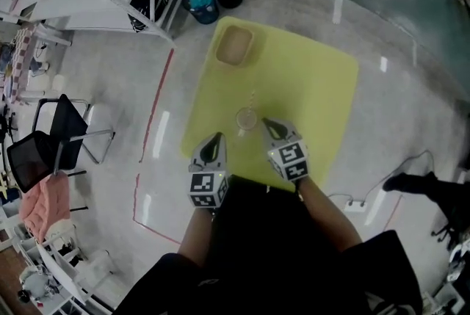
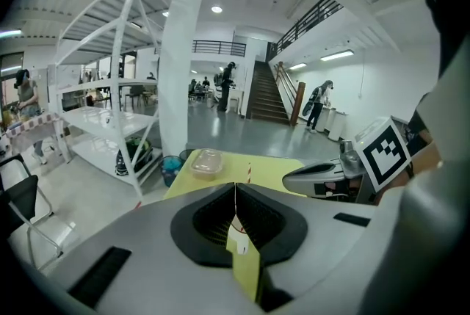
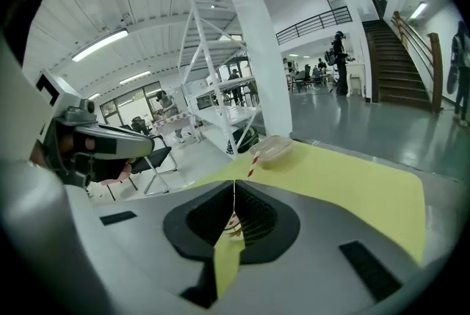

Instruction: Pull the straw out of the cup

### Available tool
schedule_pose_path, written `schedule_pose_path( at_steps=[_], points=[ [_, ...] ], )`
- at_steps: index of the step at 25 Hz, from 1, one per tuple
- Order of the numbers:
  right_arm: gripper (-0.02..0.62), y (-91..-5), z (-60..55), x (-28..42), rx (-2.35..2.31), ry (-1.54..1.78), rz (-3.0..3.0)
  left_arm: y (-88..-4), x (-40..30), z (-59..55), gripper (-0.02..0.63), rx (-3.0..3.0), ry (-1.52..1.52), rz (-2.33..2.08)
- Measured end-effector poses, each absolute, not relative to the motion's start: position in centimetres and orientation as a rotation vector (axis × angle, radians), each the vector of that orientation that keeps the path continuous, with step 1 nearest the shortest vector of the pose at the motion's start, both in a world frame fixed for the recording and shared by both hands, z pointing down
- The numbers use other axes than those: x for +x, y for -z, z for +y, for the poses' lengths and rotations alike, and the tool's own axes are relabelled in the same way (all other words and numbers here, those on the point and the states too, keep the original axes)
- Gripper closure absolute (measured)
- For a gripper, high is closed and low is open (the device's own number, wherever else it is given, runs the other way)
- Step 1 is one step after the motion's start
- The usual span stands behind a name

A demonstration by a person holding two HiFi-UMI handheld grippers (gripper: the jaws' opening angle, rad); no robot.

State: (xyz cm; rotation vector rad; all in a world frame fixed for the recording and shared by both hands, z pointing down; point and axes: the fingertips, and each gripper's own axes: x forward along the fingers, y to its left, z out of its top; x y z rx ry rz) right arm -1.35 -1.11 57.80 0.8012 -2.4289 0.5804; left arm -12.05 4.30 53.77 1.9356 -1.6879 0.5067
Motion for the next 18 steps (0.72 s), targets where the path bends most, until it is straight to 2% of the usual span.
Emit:
schedule_pose_path(
  at_steps=[18],
  points=[
    [0.577,-60.1,-3.1,-2.1,0.946,-0.726,-2.424,-58.0,-12.3,0.7,0.561,2.047,-0.658,-1.469]
  ],
)
